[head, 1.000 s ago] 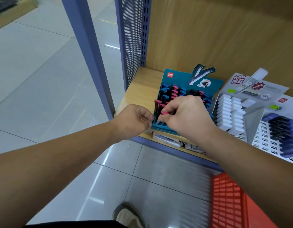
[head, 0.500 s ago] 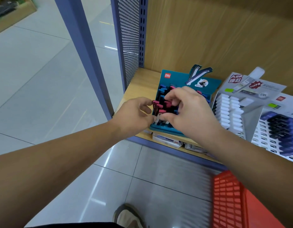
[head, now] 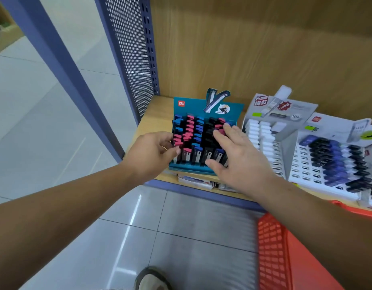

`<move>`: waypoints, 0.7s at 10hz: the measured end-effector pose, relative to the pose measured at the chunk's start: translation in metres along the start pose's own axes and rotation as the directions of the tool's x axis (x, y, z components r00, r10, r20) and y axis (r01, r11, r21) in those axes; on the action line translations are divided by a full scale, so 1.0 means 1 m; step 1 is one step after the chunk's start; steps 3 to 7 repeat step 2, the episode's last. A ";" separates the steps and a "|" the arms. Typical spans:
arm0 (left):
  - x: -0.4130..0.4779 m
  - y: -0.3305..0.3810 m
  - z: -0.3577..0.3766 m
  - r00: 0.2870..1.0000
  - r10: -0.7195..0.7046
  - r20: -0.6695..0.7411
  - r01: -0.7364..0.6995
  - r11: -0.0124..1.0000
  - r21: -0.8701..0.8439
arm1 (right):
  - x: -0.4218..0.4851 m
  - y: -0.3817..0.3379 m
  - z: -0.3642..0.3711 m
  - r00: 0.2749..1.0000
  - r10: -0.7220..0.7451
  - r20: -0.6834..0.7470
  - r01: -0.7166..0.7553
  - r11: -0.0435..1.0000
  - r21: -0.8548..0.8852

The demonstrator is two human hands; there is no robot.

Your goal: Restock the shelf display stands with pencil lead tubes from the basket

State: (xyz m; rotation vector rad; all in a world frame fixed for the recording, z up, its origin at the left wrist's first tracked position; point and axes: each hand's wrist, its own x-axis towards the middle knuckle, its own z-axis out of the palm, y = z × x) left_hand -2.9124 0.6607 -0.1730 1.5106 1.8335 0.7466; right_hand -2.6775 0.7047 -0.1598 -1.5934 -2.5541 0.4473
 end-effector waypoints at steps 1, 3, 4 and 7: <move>0.001 -0.001 0.001 0.999 -0.017 0.031 0.015 0.999 0.052 | 0.003 0.003 -0.001 0.999 -0.019 -0.034 0.020 0.999 0.034; -0.003 0.001 -0.002 0.997 -0.041 0.063 0.033 0.992 0.124 | 0.003 0.008 -0.010 0.994 -0.013 -0.112 0.017 0.999 0.034; -0.003 0.001 -0.002 0.997 -0.041 0.063 0.033 0.992 0.124 | 0.003 0.008 -0.010 0.994 -0.013 -0.112 0.017 0.999 0.034; -0.003 0.001 -0.002 0.997 -0.041 0.063 0.033 0.992 0.124 | 0.003 0.008 -0.010 0.994 -0.013 -0.112 0.017 0.999 0.034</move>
